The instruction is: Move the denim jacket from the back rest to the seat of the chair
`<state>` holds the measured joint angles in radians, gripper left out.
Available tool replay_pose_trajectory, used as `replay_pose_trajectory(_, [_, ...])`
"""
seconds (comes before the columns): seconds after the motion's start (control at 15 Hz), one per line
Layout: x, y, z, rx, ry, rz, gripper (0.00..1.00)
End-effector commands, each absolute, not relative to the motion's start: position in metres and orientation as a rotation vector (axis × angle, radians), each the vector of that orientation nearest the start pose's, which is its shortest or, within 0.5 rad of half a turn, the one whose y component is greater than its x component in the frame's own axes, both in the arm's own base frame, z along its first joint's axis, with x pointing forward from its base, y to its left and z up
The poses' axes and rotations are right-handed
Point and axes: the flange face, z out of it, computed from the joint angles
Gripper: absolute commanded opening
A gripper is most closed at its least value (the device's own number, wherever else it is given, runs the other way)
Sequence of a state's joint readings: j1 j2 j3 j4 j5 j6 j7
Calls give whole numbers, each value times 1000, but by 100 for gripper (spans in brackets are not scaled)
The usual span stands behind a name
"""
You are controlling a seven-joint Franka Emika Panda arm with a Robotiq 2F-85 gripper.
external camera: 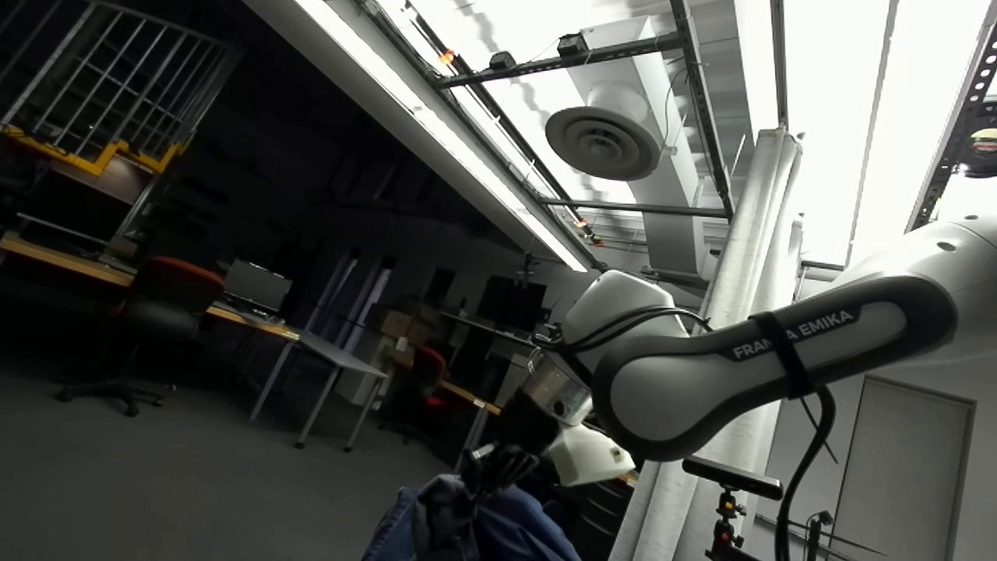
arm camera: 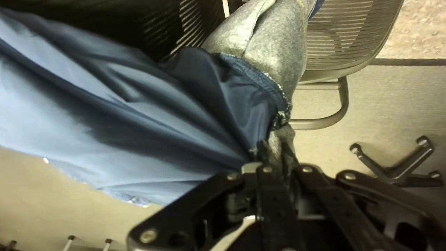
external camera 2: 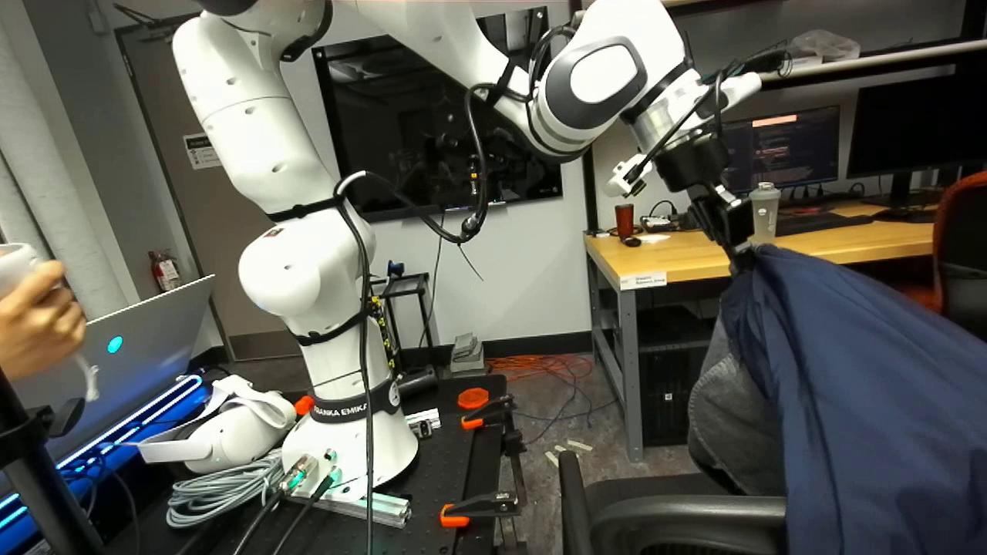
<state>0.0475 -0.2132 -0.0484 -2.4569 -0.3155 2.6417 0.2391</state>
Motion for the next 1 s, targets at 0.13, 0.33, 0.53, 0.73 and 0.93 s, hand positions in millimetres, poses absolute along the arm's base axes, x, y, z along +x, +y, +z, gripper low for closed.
replay_pose_trajectory(0.13, [485, 129, 452, -3180, -459, -813, 2])
replay_pose_trajectory(0.33, [472, 181, 454, -3147, -713, -859, 2])
replay_pose_trajectory(0.53, [458, 215, 454, -3100, -937, -904, 2])
replay_pose_trajectory(0.73, [453, 234, 447, -3056, -1127, -932, 2])
replay_pose_trajectory(0.93, [464, 235, 429, -3001, -1293, -926, 2])
